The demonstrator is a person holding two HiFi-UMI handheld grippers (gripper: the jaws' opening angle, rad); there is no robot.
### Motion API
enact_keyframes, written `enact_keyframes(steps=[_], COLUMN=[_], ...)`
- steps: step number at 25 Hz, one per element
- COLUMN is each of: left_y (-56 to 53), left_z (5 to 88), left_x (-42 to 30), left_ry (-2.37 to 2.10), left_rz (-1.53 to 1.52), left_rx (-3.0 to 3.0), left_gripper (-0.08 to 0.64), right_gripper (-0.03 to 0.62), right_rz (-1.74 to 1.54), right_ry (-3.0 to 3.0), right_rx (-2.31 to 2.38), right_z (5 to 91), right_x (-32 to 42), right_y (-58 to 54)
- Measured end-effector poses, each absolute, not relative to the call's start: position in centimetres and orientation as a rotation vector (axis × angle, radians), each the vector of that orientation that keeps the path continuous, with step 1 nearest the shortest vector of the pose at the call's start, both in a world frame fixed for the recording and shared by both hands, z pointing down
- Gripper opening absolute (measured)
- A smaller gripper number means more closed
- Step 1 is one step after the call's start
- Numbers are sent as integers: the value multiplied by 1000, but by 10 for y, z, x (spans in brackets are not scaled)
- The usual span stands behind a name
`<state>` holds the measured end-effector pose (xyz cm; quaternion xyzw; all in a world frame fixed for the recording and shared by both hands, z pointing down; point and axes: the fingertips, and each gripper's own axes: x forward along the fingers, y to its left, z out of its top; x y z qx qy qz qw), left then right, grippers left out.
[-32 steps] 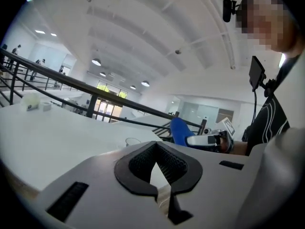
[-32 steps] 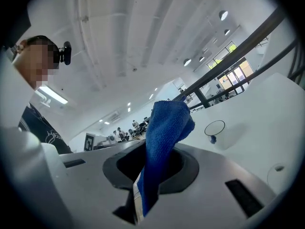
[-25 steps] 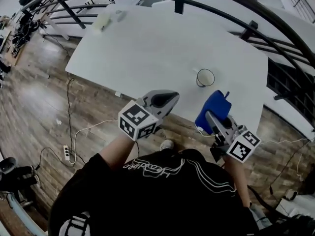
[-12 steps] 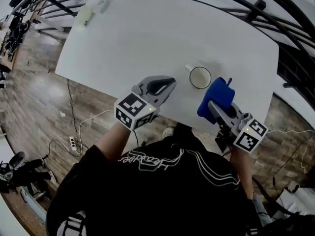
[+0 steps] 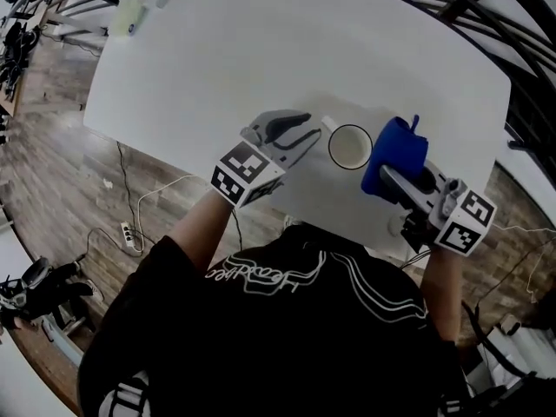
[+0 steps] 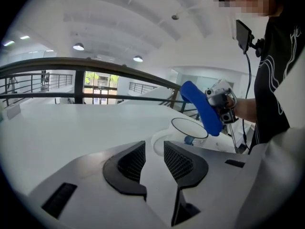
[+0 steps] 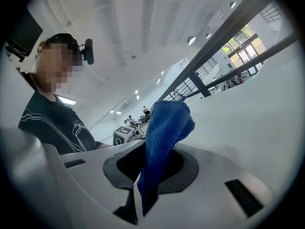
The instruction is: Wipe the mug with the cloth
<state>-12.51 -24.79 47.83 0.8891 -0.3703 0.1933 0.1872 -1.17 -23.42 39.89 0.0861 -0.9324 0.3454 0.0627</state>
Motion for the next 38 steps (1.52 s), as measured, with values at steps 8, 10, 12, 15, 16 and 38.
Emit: enact_keyframes(steps=[8, 10, 12, 15, 16, 38], left_y=[-251, -259, -266, -267, -266, -283], left_z=[490, 494, 494, 490, 489, 489], left_x=[-112, -111, -108, -101, -98, -74], left_ry=[-928, -903, -890, -889, -886, -713], left_rz=[567, 553, 534, 521, 521, 569], left_rx=[2520, 2527, 2546, 2575, 2586, 2736], left_gripper=[114, 114, 114, 114, 114, 67], right_gripper=[54, 54, 54, 54, 54, 54], right_rz=[1140, 1144, 1132, 1132, 1129, 1047], right_ry=[-2844, -2834, -2819, -2796, -2788, -2586], right_rx=[127, 93, 44, -32, -51, -545], right_z=[398, 405, 409, 412, 414, 432], right_x=[-7, -11, -16, -18, -18, -45], right_y=[-270, -285, -294, -293, -292, -291])
